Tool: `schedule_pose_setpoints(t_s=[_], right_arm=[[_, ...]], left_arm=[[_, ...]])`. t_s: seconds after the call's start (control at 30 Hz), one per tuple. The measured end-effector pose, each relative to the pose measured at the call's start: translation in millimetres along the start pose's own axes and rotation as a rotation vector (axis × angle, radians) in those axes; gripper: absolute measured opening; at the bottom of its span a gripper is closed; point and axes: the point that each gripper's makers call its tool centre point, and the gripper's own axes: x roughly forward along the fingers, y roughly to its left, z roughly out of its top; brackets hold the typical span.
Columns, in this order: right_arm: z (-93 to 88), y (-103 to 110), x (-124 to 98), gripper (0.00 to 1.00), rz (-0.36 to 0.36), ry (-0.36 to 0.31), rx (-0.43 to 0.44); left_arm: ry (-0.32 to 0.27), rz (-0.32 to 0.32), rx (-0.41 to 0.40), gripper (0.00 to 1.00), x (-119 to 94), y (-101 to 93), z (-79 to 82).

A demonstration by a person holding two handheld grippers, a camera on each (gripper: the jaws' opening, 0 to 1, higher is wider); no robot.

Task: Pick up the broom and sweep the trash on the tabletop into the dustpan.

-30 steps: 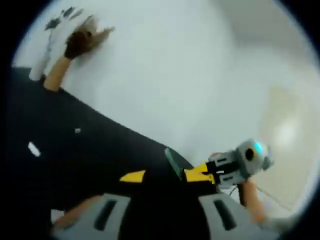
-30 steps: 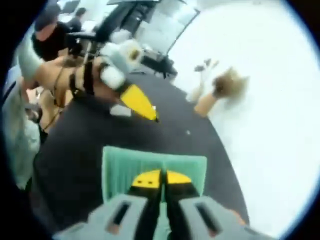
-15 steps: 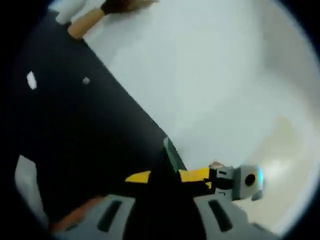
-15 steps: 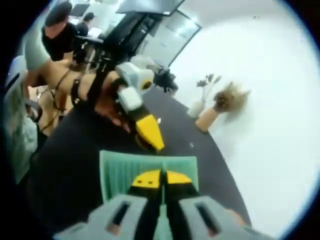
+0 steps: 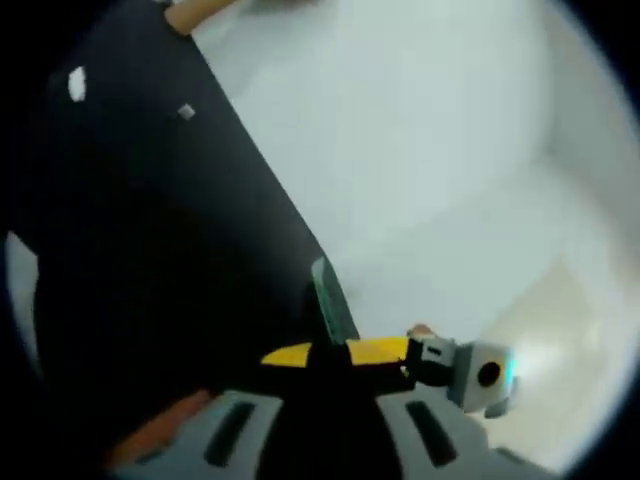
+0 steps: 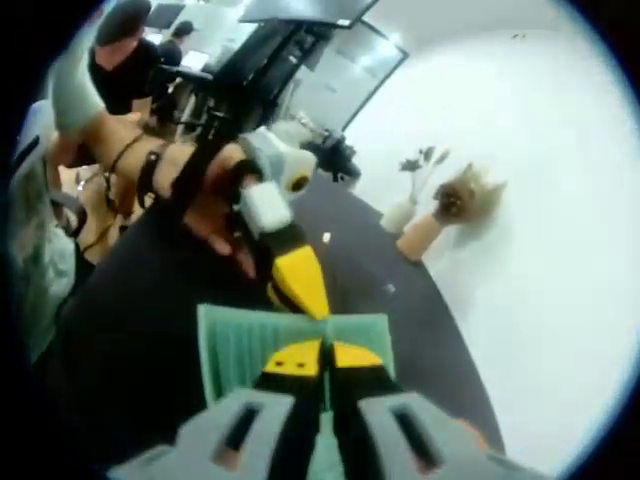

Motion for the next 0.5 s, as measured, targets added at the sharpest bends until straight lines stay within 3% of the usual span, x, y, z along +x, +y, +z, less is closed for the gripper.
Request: schedule_pose_setpoints(t_s=[0.13,0.5], right_arm=[[-1.7,-0.8,1.1,0.01,0.007,-0.001,0.004],[-0.9,-6.0,-5.6,0.01,-0.008,-0.033,0.06]], left_arm=[[-0.009,0.003,-0.009,0.03,0.2,4.4,4.4],[-0.048,0.016,0.041,0.01,-2.6,8.6,7.0]])
